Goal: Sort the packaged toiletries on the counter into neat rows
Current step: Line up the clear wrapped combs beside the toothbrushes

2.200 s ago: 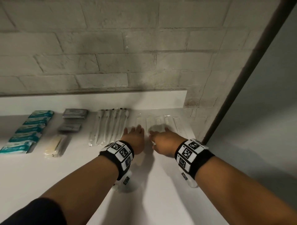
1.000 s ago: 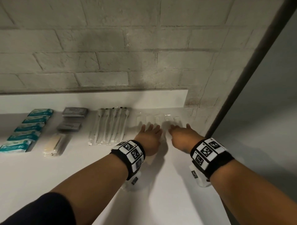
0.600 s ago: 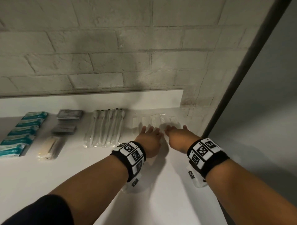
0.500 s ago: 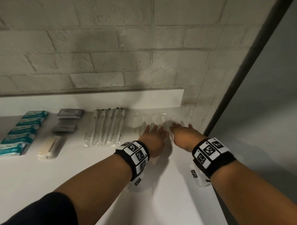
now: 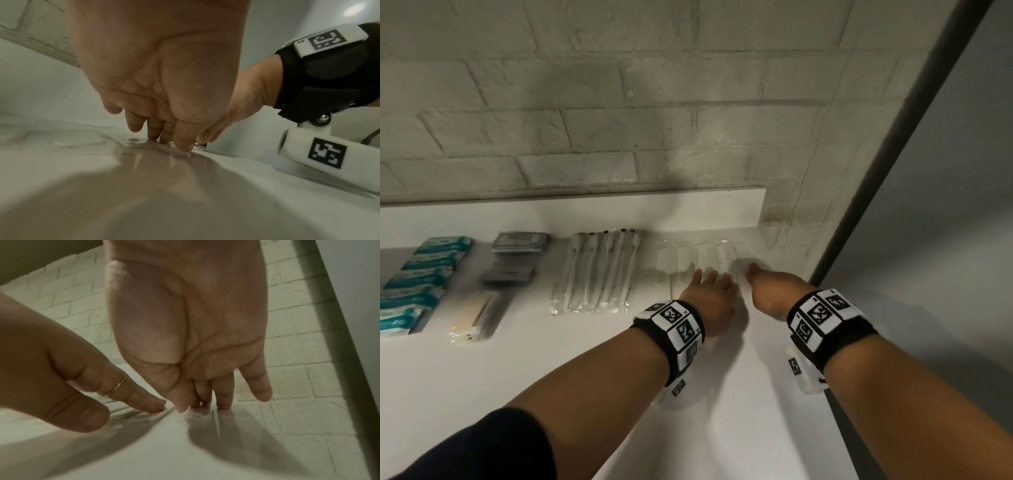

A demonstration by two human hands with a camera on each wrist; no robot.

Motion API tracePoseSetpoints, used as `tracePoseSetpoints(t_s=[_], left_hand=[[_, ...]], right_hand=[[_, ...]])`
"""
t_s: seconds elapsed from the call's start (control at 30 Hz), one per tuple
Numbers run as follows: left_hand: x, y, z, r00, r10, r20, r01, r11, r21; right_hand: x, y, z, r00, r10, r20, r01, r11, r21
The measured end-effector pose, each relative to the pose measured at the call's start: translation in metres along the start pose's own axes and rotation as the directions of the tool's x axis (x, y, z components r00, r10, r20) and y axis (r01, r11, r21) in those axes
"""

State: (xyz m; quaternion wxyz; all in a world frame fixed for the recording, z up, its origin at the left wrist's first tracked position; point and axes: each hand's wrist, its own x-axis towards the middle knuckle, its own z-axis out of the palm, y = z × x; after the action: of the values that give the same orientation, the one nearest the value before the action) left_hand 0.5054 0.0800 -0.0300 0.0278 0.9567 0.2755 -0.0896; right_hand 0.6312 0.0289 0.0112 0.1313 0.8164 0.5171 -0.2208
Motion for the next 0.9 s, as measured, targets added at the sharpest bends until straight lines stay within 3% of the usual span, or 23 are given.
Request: tracePoseSetpoints(t_s=[0.1,0.2,0.37,0.47,0.77,0.9], left_hand=[[-0.006,-0.002,-0.003,0.999,-0.051,0.007,0.052,0.997,-0.05],[-0.019,-0.02,-0.008,0.987,-0.159,-0.01,0.156,0.981,-0.112],[-0.041,-0.061,-0.006,0.937,-0.346,0.044,0.347,0.937,-0.043],[-0.041,-0.065,-0.005,0.927,-0.358,0.112,0.366,0.929,-0.056],[-0.033,-0.076,0.01,0.918,-0.377,0.125,0.394,0.902,-0.177],[-0.035,-0.078,0.012,0.92,-0.371,0.123,0.389,0.901,-0.191]], right_hand=[[-0.001,0.003,-0.001,1.0,-0.002,-0.021,0.003,1.0,0.03],[-0.002,0.014,-0.002,0.993,-0.079,-0.083,0.084,0.994,0.068],[0.003,0.028,0.0,0.975,-0.164,-0.149,0.154,0.985,-0.072],[0.006,0.026,-0.002,0.975,-0.167,-0.149,0.152,0.983,-0.104],[0.008,0.022,-0.003,0.975,-0.163,-0.153,0.136,0.976,-0.169],[0.007,0.022,-0.002,0.98,-0.133,-0.147,0.124,0.99,-0.073]])
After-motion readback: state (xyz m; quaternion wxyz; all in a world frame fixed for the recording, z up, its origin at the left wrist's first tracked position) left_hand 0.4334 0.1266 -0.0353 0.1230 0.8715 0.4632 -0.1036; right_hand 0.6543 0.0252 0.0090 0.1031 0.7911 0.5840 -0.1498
